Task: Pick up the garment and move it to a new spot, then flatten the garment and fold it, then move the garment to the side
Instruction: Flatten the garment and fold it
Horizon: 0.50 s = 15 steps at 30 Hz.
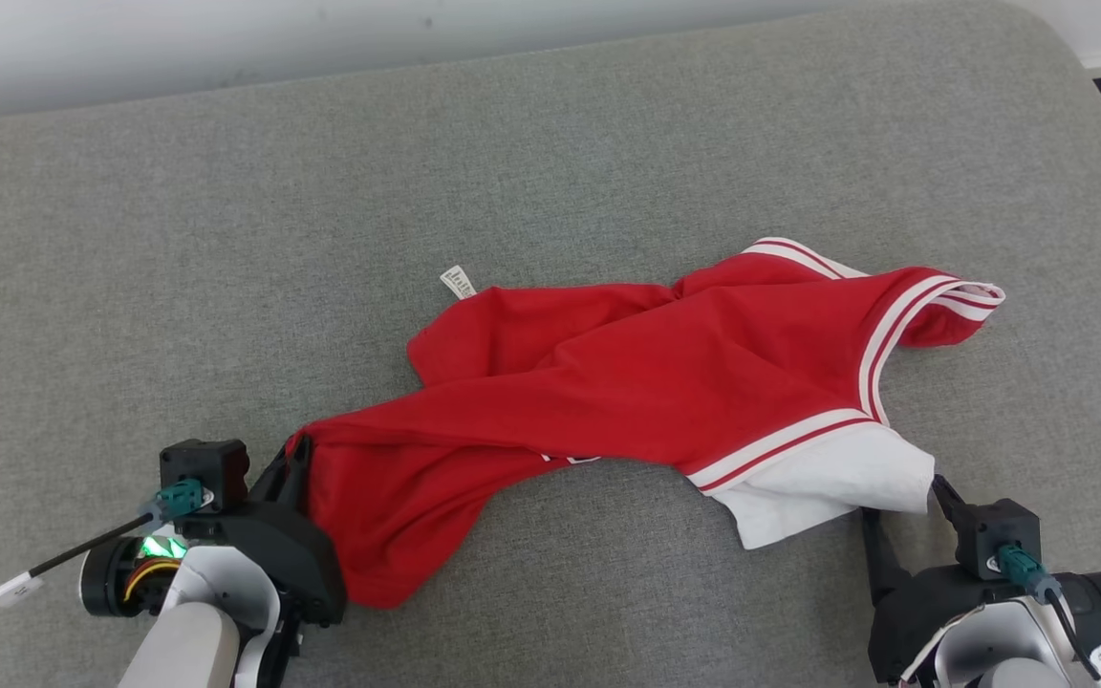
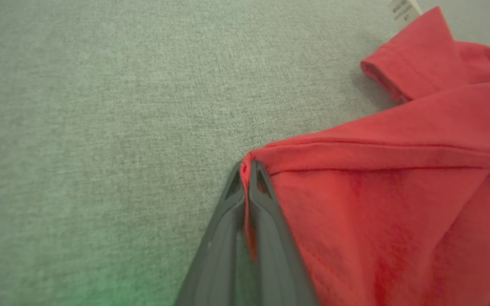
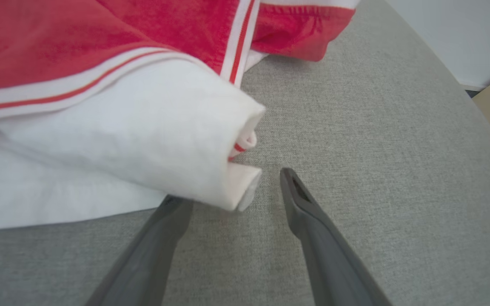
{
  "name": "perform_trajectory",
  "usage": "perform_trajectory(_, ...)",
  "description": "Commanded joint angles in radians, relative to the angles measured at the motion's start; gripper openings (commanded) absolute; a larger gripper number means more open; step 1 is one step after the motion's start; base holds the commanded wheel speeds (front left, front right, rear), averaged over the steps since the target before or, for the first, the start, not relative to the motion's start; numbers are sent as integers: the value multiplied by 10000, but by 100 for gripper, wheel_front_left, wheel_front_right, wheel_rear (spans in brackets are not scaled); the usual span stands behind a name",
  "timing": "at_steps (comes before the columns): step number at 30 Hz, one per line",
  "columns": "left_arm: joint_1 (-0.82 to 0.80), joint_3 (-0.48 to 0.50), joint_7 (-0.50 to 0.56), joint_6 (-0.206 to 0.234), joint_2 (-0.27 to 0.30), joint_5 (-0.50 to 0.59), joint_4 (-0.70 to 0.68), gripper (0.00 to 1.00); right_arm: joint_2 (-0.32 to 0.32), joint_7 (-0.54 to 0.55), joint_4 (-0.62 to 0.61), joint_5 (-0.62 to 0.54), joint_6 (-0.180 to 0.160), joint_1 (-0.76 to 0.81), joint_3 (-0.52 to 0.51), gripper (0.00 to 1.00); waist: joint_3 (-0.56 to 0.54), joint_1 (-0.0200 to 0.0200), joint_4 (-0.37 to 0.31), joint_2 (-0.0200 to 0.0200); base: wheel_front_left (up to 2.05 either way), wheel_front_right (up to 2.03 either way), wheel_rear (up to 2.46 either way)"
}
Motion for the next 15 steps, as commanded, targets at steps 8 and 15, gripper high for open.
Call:
perform_trajectory(8, 609, -293, 268, -105, -113, -216, 416, 0, -192, -167, 880, 212, -23, -559, 265, 0, 2, -1, 55, 0, 0, 0, 0)
perform_trajectory(15, 640, -114, -198, -121, -189, -427, 168, 0, -247, -355, 513, 1120, -23, -247, 475, 0, -274, -1, 84, 0, 0, 0, 0)
